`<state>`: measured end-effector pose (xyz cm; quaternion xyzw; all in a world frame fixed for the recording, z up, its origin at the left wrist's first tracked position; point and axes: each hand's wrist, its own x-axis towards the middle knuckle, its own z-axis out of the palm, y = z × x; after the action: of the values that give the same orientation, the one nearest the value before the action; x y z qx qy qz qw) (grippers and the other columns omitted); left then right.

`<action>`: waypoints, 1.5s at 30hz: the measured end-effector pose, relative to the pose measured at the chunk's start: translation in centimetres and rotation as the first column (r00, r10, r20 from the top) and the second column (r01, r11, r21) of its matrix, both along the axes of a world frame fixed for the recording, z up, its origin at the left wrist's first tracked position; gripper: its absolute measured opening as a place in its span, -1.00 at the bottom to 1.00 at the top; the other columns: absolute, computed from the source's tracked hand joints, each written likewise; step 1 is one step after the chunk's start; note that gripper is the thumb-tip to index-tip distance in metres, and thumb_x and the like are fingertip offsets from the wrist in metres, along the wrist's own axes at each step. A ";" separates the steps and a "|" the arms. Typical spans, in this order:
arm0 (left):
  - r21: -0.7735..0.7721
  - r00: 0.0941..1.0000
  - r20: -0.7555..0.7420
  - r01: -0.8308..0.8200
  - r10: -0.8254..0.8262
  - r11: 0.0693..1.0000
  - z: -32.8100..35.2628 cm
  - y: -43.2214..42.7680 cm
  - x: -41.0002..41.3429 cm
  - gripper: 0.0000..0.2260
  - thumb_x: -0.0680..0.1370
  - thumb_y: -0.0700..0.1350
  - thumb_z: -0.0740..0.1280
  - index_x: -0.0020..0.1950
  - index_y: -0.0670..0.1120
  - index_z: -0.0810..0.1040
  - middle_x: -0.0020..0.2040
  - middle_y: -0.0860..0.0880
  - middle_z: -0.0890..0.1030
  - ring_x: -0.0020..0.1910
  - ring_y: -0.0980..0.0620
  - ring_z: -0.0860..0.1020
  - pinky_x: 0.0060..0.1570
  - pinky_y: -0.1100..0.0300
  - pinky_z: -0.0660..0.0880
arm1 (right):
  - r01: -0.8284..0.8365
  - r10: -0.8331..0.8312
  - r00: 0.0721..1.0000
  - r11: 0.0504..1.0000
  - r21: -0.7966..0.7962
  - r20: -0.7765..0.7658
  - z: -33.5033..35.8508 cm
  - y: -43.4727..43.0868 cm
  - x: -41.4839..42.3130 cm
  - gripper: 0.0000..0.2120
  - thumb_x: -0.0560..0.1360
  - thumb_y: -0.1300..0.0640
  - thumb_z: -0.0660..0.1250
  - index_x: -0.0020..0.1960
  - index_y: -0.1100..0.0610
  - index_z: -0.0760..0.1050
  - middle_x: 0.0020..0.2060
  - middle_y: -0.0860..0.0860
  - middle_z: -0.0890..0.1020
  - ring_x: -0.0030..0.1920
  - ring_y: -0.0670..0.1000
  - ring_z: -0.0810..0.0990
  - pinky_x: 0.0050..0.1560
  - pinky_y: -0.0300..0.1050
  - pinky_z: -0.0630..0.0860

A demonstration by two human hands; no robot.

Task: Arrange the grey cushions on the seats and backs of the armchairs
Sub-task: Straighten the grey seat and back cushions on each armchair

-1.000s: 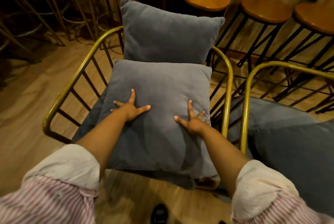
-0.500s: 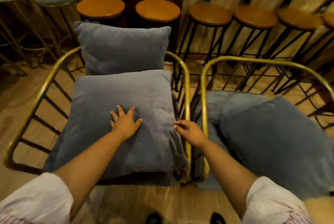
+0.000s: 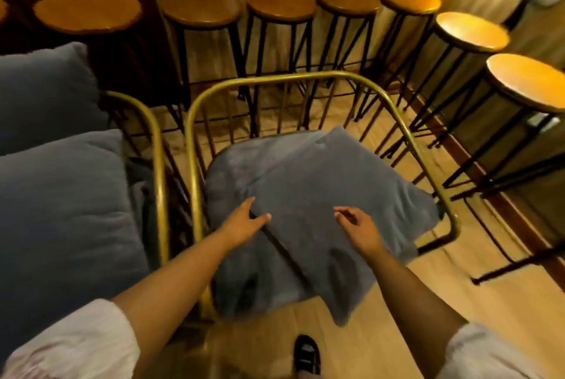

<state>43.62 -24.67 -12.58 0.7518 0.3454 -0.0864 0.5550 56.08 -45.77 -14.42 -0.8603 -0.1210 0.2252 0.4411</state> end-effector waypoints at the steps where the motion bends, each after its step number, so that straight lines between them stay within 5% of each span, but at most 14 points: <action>1: -0.029 0.999 -0.019 -0.028 0.027 0.999 -0.9 -1.1 1.4 -0.41 0.54 -0.11 0.33 0.50 -0.22 0.19 0.46 -0.14 0.34 0.44 -0.08 0.34 0.37 0.18 0.26 | 0.029 -0.029 1.000 0.999 -0.022 -0.010 -0.5 -1.5 1.6 -0.75 0.55 0.25 0.28 0.17 0.34 0.54 0.10 0.26 0.62 0.13 0.17 0.58 0.06 -0.24 0.44; 8: -0.311 0.923 -0.149 -0.384 0.354 0.869 -8.7 -7.8 8.8 -0.45 0.58 -0.06 0.27 0.51 -0.17 0.17 0.42 -0.08 0.36 0.43 -0.12 0.34 0.42 0.02 0.28 | 0.072 -0.069 0.997 0.971 -0.230 0.022 -3.5 -7.7 15.0 -0.70 0.55 0.14 0.28 0.22 0.27 0.51 0.14 0.25 0.59 0.03 0.21 0.55 -0.01 -0.05 0.40; 13: -0.411 0.814 -0.173 -0.571 0.554 0.711 -15.1 -9.8 10.0 -0.29 0.39 0.13 0.46 0.46 -0.07 0.32 0.45 -0.05 0.39 0.40 -0.13 0.39 0.39 -0.12 0.34 | 0.070 -0.040 0.995 0.922 -0.380 0.088 -6.3 -6.8 22.7 -0.41 0.49 -0.05 0.35 0.37 0.28 0.34 0.35 0.26 0.40 0.28 0.30 0.45 0.27 0.13 0.38; 16: -0.429 0.742 -0.266 -0.663 0.616 0.613 -17.6 -10.1 10.2 -0.08 0.25 0.24 0.52 0.49 -0.05 0.25 0.47 -0.04 0.35 0.40 -0.14 0.39 0.35 -0.13 0.37 | -0.011 0.007 1.000 0.906 -0.424 -0.012 -8.1 -5.9 25.7 -0.17 0.39 -0.27 0.35 0.49 0.11 0.18 0.43 0.19 0.30 0.37 0.29 0.36 0.33 0.18 0.37; 20: -0.437 0.657 -0.349 -0.745 0.668 0.504 -20.0 -10.3 11.0 -0.10 0.31 0.19 0.51 0.51 -0.02 0.16 0.44 -0.05 0.39 0.35 -0.16 0.44 0.19 -0.07 0.46 | 0.056 -0.135 0.956 0.956 -0.287 -0.262 -10.4 -5.8 28.6 -0.03 0.28 -0.32 0.43 0.52 0.01 0.08 0.48 0.08 0.28 0.40 0.25 0.34 0.14 0.11 0.39; 22: -0.414 0.625 -0.316 -0.768 0.714 0.489 -20.8 -10.3 11.5 -0.15 0.36 0.16 0.48 0.52 0.03 0.10 0.46 -0.05 0.36 0.36 -0.17 0.42 0.20 -0.07 0.45 | 0.029 -0.126 0.946 0.951 -0.307 -0.299 -11.1 -6.2 29.7 0.00 0.25 -0.36 0.42 0.52 -0.02 0.08 0.49 0.06 0.26 0.40 0.25 0.33 0.21 0.19 0.38; 28: -0.316 0.580 -0.108 -0.790 0.807 0.526 -19.3 -9.2 13.1 -0.24 0.38 0.11 0.47 0.49 0.06 0.21 0.43 -0.02 0.40 0.35 -0.12 0.43 0.29 -0.06 0.42 | 0.116 -0.195 0.937 0.956 -0.270 -0.288 -11.1 -6.1 30.2 -0.13 0.32 -0.29 0.41 0.48 0.06 0.21 0.45 0.09 0.34 0.37 0.22 0.38 0.10 0.06 0.37; 33: -0.197 0.697 0.040 -0.697 0.716 0.689 -16.9 -4.3 13.5 -0.32 0.39 0.04 0.49 0.45 -0.02 0.30 0.36 -0.07 0.47 0.25 -0.11 0.51 0.17 0.02 0.48 | 0.271 -0.311 0.907 0.947 -0.171 -0.283 -11.7 -5.7 27.1 -0.10 0.27 -0.30 0.45 0.46 0.03 0.22 0.42 0.08 0.38 0.34 0.21 0.42 0.12 0.02 0.40; 38: -0.160 0.833 -0.011 -0.547 0.553 0.821 -16.2 -1.0 12.9 -0.28 0.42 0.06 0.45 0.50 0.03 0.20 0.43 -0.07 0.39 0.33 -0.14 0.44 0.26 -0.02 0.44 | 0.395 -0.404 0.853 0.914 -0.098 -0.330 -14.2 -7.1 22.6 -0.06 0.21 -0.33 0.47 0.45 0.00 0.23 0.41 0.05 0.41 0.33 0.19 0.45 0.30 0.15 0.44; 45: -0.109 0.824 0.033 -0.560 0.566 0.821 -16.7 -1.9 11.1 -0.34 0.43 0.04 0.45 0.46 0.01 0.27 0.40 -0.08 0.42 0.32 -0.15 0.45 0.23 0.01 0.44 | 0.397 -0.421 0.859 0.907 -0.140 -0.292 -14.6 -7.2 21.5 0.07 0.03 -0.49 0.43 0.43 -0.09 0.26 0.39 0.01 0.45 0.32 0.21 0.46 0.31 0.21 0.42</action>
<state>54.76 -26.58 -29.27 0.5916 0.5298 0.0891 0.6012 77.54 -53.01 -28.98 -0.8349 0.1449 0.2654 0.4599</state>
